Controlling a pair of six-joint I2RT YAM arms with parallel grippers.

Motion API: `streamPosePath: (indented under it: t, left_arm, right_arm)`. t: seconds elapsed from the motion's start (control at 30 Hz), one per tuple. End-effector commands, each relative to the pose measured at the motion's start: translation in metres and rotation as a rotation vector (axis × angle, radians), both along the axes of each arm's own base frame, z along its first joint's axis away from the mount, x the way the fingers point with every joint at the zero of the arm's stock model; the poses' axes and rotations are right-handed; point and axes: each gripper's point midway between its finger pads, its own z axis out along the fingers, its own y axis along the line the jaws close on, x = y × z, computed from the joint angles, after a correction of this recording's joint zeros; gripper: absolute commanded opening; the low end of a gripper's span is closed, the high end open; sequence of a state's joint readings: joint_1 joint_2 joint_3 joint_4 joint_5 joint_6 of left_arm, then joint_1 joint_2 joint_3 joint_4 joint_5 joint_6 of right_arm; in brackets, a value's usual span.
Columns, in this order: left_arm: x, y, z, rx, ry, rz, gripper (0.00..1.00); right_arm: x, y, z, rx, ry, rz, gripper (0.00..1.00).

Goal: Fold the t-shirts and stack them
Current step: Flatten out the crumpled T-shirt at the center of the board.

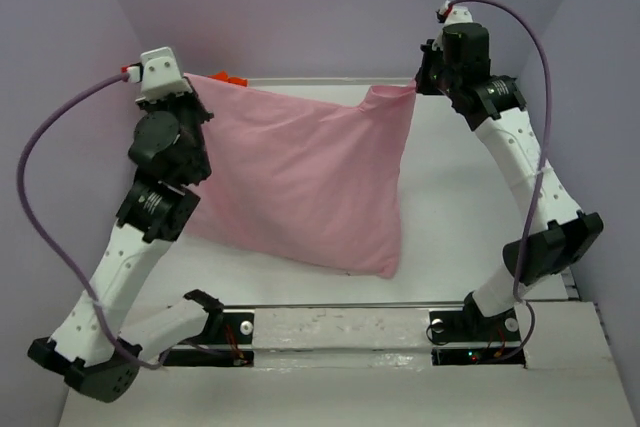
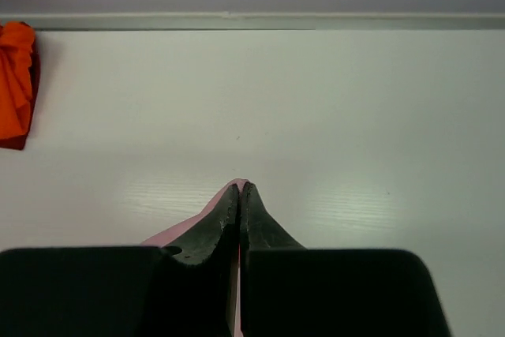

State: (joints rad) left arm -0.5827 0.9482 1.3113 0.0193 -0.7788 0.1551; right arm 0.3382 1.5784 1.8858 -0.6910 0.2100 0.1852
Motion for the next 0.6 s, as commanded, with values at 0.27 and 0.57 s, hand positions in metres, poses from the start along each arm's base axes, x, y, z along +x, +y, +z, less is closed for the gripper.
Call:
streamPosePath:
  t: [0.27,0.57]
  left_arm:
    - [0.165,-0.052,-0.066,-0.088,0.220,-0.193,0.00]
    - [0.050,-0.051,0.022,-0.099,-0.017,-0.312,0.00]
  right_arm:
    - [0.092,-0.029,0.055,0.035,-0.191,-0.078,0.00]
    - [-0.033,-0.045,0.131,0.098,-0.350,0.002,0.00]
